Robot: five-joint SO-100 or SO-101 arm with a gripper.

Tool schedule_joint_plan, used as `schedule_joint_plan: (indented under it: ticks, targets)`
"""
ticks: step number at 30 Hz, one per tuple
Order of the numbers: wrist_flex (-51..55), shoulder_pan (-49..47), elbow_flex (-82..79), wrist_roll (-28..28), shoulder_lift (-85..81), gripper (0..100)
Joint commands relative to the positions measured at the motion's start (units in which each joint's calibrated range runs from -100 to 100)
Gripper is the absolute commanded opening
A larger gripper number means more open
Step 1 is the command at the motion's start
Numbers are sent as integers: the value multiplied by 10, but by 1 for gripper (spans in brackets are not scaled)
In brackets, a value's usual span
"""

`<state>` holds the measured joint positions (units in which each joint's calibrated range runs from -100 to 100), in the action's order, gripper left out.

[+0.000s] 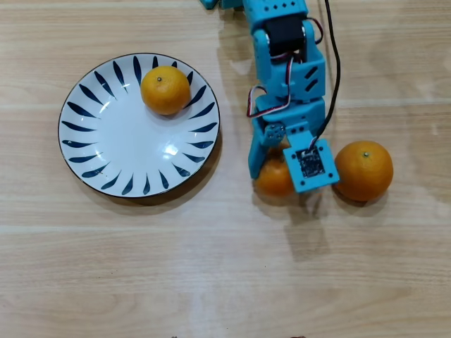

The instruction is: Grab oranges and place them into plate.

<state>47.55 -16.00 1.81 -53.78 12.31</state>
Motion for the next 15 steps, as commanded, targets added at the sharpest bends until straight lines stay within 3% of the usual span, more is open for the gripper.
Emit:
schedule_joint_plan:
  ticks: [1, 6, 15]
  targets:
    - [57, 57, 7, 30, -127, 27]
    - [109, 137, 4, 81, -191, 27]
    - [107, 301, -106, 166, -257, 27]
